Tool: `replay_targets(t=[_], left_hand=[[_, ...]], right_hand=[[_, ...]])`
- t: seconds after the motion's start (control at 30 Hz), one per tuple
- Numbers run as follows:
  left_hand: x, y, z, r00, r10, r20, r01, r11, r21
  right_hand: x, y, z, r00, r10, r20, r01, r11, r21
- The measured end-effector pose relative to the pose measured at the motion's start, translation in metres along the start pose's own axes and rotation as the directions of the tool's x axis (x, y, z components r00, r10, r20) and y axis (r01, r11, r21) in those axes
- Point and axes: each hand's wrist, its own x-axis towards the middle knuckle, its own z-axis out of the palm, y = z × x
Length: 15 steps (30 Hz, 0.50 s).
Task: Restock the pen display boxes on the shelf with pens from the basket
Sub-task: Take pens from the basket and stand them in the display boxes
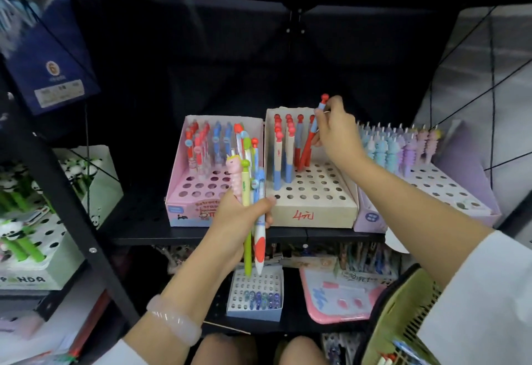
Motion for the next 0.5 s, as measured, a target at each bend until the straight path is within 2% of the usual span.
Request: replay_targets(t=[0.1,0.27,0.5], left_hand=[[0.001,-0.002,-0.002,1.0,-0.01,-0.002,0.01,1.0,0.01],[0.001,-0.003,-0.004,1.0,0.001,0.02,-0.002,1.0,0.029],[0.0,-0.004,-0.002,0.999,0.03,0.035,-0.03,1.0,0.009]], right_hand=[[0.006,-0.002,0.002,1.0,-0.024,0.018,0.024,0.999,-0.023],[0.012,-0.004,0.007,0.997,-0.064,0.042,0.07,0.981,-0.183],[0.012,-0.003,0.009,0.991,-0.127,0.047,0.134,0.972,-0.195]])
